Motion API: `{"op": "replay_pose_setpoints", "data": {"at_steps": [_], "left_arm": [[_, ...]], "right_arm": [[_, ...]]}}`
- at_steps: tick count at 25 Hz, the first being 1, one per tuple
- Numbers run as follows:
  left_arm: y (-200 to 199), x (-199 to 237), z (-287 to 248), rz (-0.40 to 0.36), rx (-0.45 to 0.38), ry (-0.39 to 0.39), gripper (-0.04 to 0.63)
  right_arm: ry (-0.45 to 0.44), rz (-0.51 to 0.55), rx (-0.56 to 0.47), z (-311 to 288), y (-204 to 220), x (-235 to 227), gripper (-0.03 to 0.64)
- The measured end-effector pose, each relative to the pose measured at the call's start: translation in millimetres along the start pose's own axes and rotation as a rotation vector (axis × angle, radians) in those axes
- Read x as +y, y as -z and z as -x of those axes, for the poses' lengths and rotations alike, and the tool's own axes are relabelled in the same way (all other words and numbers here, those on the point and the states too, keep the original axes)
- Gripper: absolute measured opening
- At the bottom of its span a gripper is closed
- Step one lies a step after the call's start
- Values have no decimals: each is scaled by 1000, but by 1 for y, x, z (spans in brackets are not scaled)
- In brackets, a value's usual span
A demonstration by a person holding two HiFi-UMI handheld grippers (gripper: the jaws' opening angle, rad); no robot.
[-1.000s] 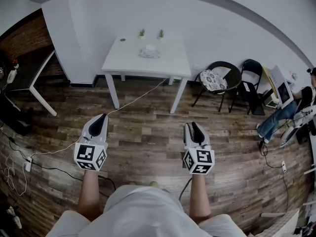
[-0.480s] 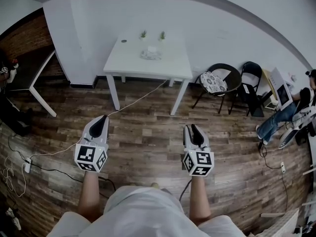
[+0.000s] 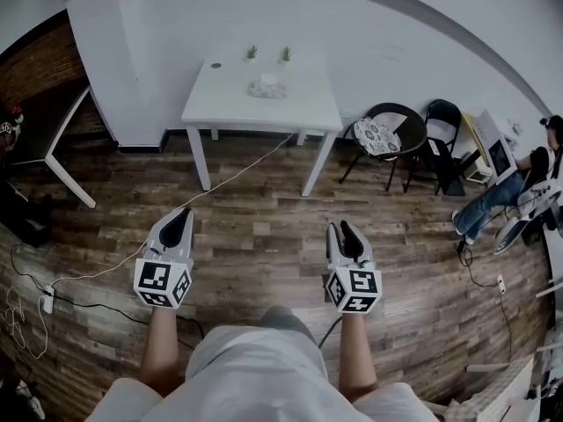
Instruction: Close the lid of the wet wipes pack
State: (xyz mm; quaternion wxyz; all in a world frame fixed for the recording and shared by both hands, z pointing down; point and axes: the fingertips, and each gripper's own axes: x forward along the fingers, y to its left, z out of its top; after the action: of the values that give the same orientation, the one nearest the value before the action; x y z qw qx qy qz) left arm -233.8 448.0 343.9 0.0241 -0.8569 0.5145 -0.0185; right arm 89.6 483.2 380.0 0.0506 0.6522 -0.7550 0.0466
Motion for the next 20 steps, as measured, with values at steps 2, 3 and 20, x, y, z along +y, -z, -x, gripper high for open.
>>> {"op": "replay_pose_setpoints", "data": {"at_steps": [2,3,20], "left_arm": [[3,4,-2,2,3,6,8],[4,6,-3,2,4,7,8],[21,38,-100,-2,47,-8,8]], "right_arm": [[0,4,5,-3,1,4,112],[-1,7,6,-6,1,5,112],[-28,0,31,-110,2,-27,111]]}}
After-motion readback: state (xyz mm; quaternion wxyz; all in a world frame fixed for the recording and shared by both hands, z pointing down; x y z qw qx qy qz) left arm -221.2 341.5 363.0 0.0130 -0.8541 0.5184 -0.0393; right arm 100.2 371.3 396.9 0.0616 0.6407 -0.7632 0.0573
